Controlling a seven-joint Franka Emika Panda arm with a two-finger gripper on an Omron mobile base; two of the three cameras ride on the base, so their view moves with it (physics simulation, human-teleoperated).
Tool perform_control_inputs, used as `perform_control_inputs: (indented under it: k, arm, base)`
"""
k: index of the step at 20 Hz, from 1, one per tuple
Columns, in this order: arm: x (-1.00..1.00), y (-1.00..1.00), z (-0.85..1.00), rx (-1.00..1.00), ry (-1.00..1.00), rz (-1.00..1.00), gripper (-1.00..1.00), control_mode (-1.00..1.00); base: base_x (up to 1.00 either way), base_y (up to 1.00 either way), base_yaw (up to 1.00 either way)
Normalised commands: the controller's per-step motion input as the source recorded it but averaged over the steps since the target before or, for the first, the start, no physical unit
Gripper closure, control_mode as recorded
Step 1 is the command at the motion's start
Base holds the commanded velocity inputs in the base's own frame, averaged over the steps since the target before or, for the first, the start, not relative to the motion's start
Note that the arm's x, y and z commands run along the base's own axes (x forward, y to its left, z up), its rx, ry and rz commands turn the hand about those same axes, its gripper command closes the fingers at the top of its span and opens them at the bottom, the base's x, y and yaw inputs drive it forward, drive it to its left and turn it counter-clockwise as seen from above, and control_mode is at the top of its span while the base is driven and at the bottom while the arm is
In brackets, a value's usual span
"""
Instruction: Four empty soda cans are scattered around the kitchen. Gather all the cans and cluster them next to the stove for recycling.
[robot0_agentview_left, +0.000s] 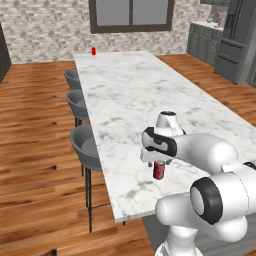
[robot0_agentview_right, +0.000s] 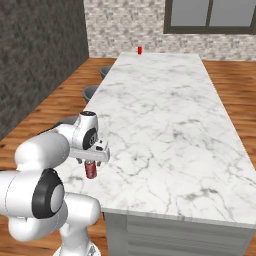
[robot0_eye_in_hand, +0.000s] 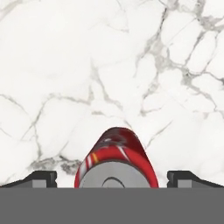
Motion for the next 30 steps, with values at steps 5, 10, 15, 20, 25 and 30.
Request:
perform_control_inputs:
  k: [5,10,15,20,25,30]
  arm:
    - [-0.08,0.00,0.00,0.00,0.00,0.00,-1.00,-1.00]
    - [-0.08,0.00,0.00,0.00,0.00,0.00,-1.00,-1.00]
    - [0.00,0.00,0.00,0.00,0.00,0.00,-1.00,-1.00]
    - [0.00,0.00,-0.01,0.00,0.00,0.00,-1.00,-1.00]
    - [0.00,0.00,-0.08,0.00,0.00,0.00,-1.00,-1.00]
    - [0.00,0.00,-0.11,0.00,0.00,0.00,-1.00,-1.00]
  base:
    - [0.00,0.00,0.00]
    - [0.00,0.00,0.00]
    - [0.00,0.00,0.00]
    - [0.00,0.00,0.00]
    - [0.00,0.00,0.00]
    - [0.00,0.00,0.00]
